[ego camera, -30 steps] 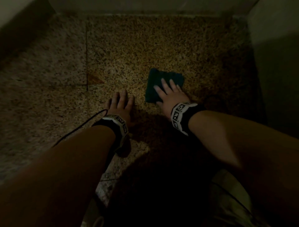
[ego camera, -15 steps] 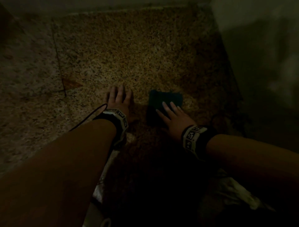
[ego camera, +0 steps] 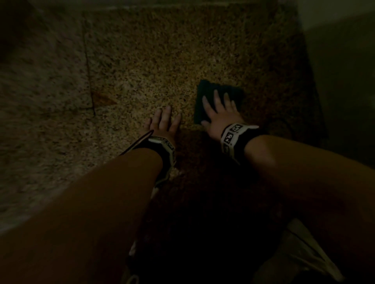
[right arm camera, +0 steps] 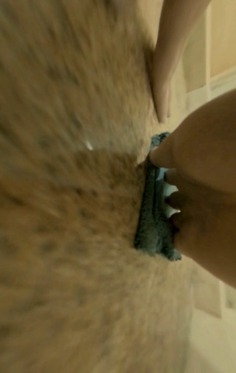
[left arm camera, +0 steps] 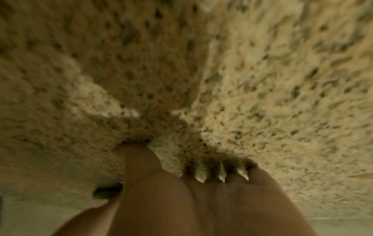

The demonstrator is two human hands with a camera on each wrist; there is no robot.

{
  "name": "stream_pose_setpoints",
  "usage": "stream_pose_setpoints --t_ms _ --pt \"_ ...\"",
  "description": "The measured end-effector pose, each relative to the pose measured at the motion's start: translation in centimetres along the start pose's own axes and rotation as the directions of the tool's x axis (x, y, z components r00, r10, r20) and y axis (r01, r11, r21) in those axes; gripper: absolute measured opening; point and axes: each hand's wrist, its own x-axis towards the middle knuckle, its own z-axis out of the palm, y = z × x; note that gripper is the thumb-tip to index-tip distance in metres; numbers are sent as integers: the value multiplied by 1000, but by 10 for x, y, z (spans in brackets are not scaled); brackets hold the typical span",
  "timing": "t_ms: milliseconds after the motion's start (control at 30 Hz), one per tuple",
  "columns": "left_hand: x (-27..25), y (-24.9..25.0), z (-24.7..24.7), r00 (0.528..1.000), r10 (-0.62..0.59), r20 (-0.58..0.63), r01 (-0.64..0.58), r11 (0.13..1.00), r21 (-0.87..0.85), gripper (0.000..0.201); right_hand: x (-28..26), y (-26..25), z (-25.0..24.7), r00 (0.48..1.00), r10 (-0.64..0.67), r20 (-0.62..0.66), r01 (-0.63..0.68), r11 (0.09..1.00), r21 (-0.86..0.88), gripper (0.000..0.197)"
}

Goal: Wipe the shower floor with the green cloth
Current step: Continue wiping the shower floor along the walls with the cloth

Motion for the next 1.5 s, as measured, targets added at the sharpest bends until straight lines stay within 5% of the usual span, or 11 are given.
stream_pose_setpoints --t_ms 333,667,1067,1333,1500 --pt "-13 2 -2 999 26 -34 -26 1000 6 110 -19 21 18 995 -92 24 93 995 -44 61" --pt "-9 1 -2 986 94 -135 -65 977 202 107 -78 38 63 993 -35 117 40 998 -45 69" --pt "-15 5 2 994 64 -87 -59 996 60 105 -9 46 11 998 -4 -68 4 1000 -1 62" --pt "-18 37 -5 993 -57 -100 47 994 -96 105 -8 58 -5 998 -55 27 55 998 -15 53" --pt "-18 54 -22 994 -37 -106 22 989 -144 102 -48 87 31 987 -123 108 126 992 -20 62"
